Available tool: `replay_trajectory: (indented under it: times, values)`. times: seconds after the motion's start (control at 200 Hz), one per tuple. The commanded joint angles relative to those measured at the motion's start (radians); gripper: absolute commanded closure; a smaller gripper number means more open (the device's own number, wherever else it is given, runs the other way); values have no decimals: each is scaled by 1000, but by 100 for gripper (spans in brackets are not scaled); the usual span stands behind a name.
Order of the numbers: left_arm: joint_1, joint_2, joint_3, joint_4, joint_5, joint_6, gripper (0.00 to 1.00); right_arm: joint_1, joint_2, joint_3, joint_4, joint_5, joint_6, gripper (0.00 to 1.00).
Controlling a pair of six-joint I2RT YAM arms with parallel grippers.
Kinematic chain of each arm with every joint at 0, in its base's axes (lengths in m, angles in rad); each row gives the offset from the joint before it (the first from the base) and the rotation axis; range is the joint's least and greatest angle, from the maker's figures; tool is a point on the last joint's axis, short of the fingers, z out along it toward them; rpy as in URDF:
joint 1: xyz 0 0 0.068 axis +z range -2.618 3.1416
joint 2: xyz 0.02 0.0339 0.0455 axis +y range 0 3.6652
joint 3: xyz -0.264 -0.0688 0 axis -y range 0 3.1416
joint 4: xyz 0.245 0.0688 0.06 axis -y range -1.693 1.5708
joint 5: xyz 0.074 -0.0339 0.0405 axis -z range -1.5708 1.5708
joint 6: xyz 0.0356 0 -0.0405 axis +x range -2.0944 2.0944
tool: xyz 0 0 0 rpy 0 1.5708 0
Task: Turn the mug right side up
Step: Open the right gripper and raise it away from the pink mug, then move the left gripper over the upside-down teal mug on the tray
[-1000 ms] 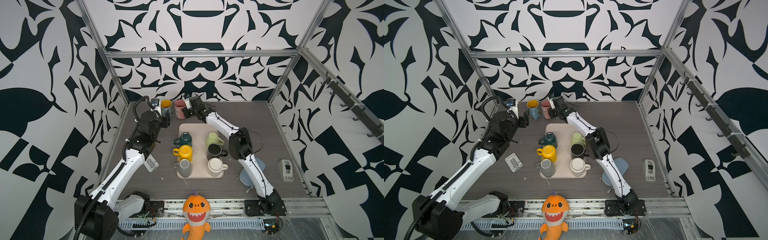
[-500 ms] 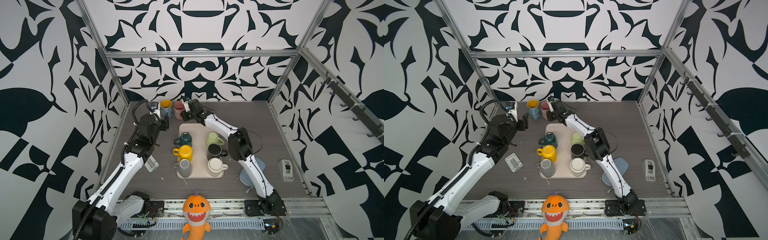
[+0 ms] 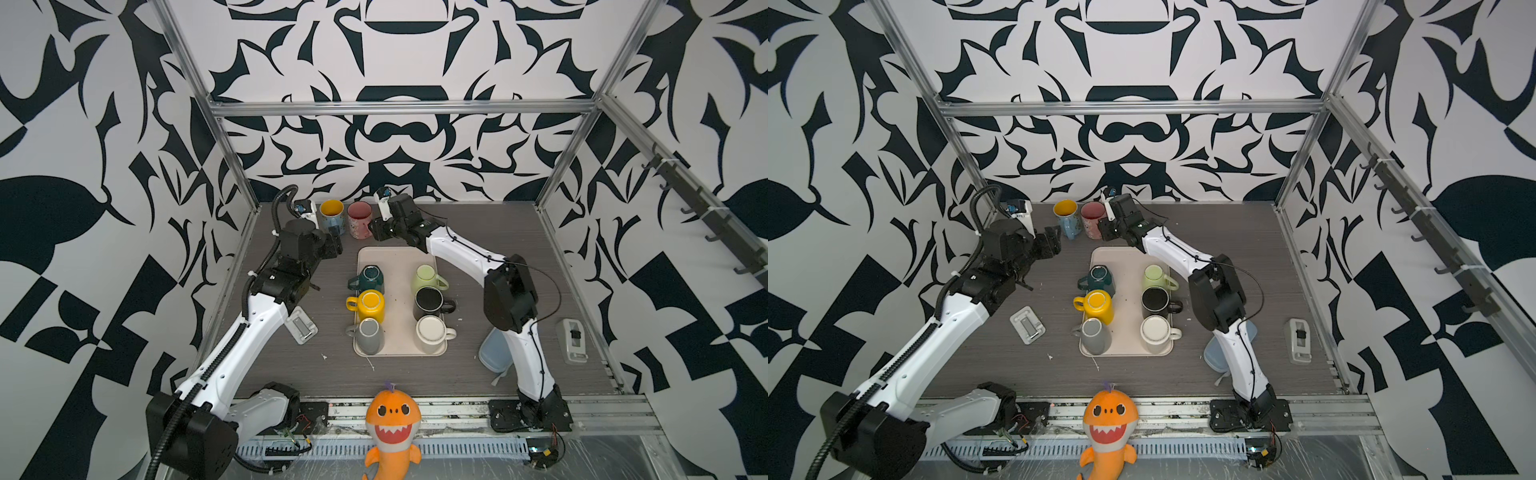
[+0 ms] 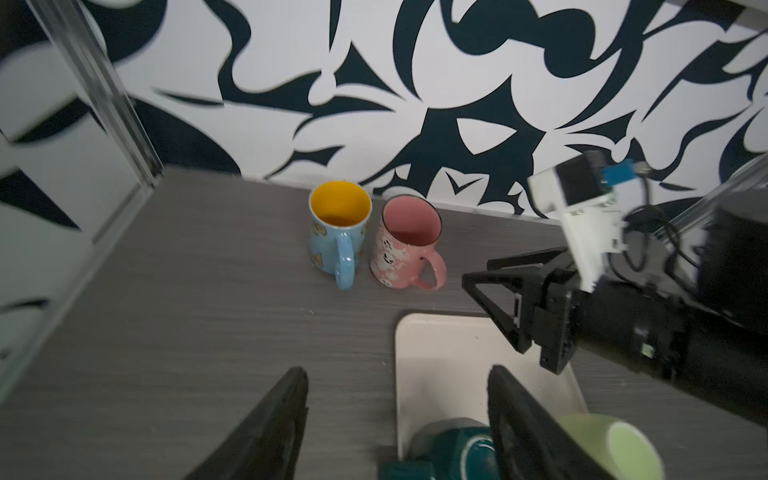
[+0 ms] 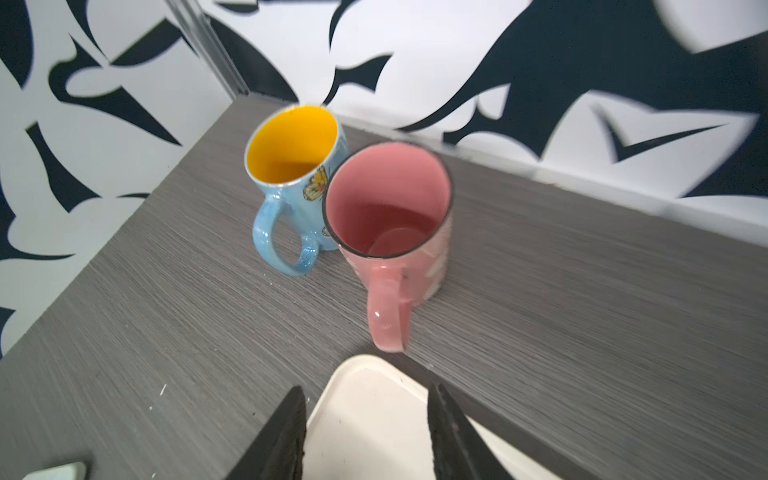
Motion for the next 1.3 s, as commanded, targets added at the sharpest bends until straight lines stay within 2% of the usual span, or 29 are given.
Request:
replay_trajectory:
  times: [0.0,0.105,0.22,0.49,0.585,0.69,1.03,1.295]
  values:
    - [4,52,77,-205,47,-256,29,2,-147,-89,40,102,-1,47]
    - [6,88,117,-285,56,-382,31,-7,-233,-159,-5,173,25,47]
    - [15,95,107,-291,86,-525,31,-29,-314,-235,-37,208,80,46]
    - [103,144,-73,-108,354,-982,35,-112,-485,-426,-20,162,233,46]
    - [113,149,-118,-99,397,-1151,36,-129,-523,-466,-20,165,247,46]
    - [113,148,-177,-35,436,-1279,38,-142,-553,-496,-16,170,252,46]
    - [113,169,-286,141,486,-1525,39,-165,-583,-541,0,173,272,46]
    - [113,255,-329,298,542,-1619,43,-173,-583,-559,-3,164,283,46]
